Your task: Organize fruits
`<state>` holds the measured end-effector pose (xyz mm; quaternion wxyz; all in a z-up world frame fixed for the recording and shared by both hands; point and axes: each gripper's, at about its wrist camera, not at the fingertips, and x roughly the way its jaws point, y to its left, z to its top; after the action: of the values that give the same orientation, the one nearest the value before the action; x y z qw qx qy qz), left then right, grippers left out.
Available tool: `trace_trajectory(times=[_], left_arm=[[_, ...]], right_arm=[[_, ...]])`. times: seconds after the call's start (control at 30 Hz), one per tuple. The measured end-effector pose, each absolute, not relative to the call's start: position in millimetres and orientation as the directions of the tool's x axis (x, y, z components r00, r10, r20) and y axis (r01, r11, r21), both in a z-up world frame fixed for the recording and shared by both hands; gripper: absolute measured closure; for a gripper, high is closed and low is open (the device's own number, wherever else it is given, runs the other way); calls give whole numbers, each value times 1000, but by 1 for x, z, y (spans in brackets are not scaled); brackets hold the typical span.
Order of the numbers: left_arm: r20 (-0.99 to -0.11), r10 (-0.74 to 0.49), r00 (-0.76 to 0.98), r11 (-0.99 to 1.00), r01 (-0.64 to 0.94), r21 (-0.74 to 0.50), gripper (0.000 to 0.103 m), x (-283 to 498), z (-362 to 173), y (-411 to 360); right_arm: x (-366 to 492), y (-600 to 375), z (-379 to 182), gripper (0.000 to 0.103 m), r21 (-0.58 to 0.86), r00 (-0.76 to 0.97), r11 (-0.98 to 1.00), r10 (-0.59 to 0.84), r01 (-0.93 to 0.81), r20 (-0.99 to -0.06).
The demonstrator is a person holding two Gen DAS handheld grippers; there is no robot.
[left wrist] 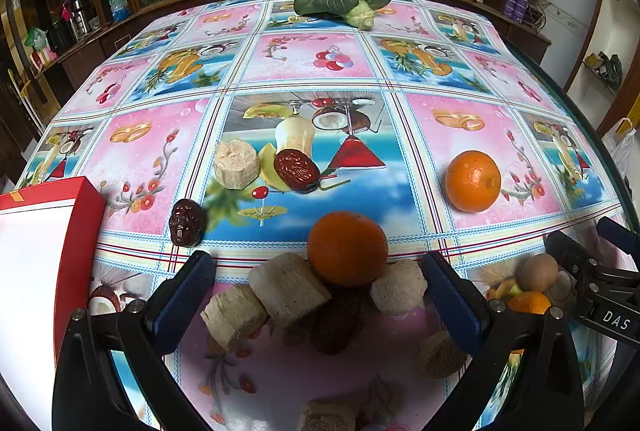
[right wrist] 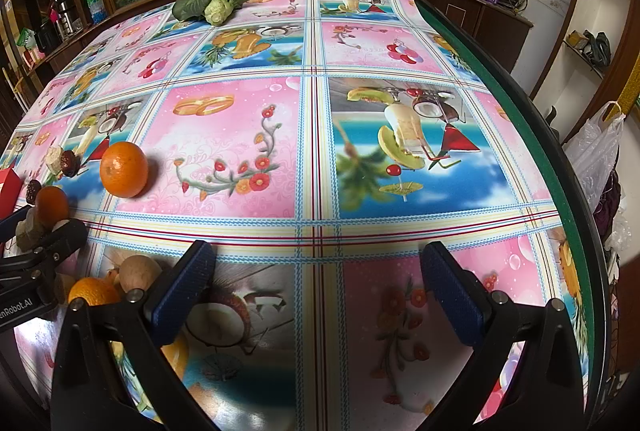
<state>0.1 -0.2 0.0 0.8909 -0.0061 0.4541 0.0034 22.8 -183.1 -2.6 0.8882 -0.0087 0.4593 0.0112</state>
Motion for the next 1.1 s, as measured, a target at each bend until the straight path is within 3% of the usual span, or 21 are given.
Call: trace_trajectory(times=[0.37, 0.53, 0.87, 1.1], left_arm=[[-820, 0, 572, 1000, -8, -6, 1, 0, 0, 1], [-811, 90, 578, 995, -94, 43, 1, -16, 10, 11], [-701, 158, 695, 985, -165, 59, 1, -61, 50, 30], [-687, 160, 709, 985, -163, 61, 1, -70, 58, 31]], right_arm=[[23, -183, -2, 0, -5, 577, 1000, 12, -28, -816], [25, -183, 1, 0, -1, 559, 998, 34, -62, -828], [-14, -162, 54, 0, 64, 739, 976, 198, -206, -644], [-20, -148, 54, 0, 92, 716, 960, 259, -264, -649]])
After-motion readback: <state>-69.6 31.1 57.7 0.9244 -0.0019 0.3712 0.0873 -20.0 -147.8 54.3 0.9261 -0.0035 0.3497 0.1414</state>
